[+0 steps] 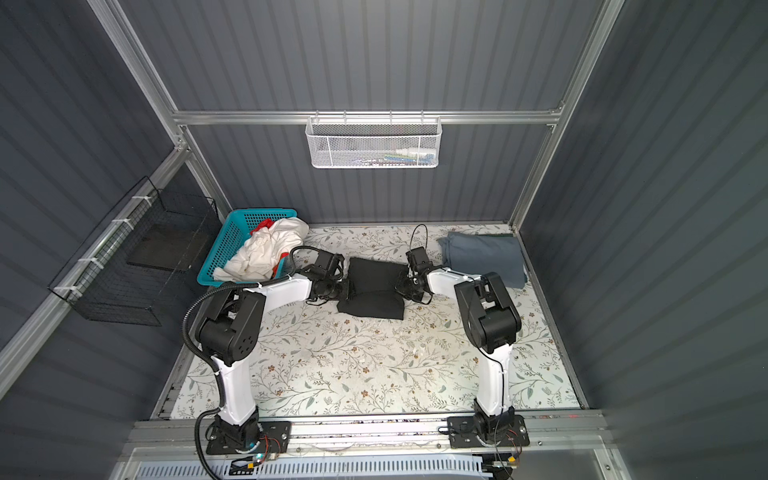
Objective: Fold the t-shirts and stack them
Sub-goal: 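Lift the black bundle with the right gripper while the left gripper releases and withdraws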
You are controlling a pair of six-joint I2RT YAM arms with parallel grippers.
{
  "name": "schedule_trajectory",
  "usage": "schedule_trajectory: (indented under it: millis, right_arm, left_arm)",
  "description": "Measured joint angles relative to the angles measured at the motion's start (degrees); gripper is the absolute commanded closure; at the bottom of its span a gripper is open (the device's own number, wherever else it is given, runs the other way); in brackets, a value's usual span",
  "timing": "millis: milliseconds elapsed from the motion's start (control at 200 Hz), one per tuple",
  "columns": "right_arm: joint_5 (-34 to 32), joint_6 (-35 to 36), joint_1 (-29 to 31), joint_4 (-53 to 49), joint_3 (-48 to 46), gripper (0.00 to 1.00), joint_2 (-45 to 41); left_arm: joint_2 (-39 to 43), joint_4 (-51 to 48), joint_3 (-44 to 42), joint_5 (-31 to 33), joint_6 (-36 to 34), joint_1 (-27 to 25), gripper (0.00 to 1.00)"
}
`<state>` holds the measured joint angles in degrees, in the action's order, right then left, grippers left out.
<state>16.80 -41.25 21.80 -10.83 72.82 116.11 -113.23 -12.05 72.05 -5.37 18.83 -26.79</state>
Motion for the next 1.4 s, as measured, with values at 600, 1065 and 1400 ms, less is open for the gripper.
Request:
schedule_trajectory:
  millis: [600,1065,1400]
  right_arm:
    - [-11.3,11.0,0.6,-16.4,11.0,1.00,-1.6]
    - [-25.7,22.5,0.0,-30.8,26.5,1.00,-1.8]
    - [-31.5,32.3,-1.7,-32.9,32.7,1.00,-1.3]
  left_arm:
    - [7.4,-4.5,-4.1,8.7,0.9,0.0,0.00]
    - [12.9,-4.8,-8.1,14.4,2.4,0.2,0.00]
    - [12.9,-4.7,-8.1,14.2,3.4,0.2,0.00]
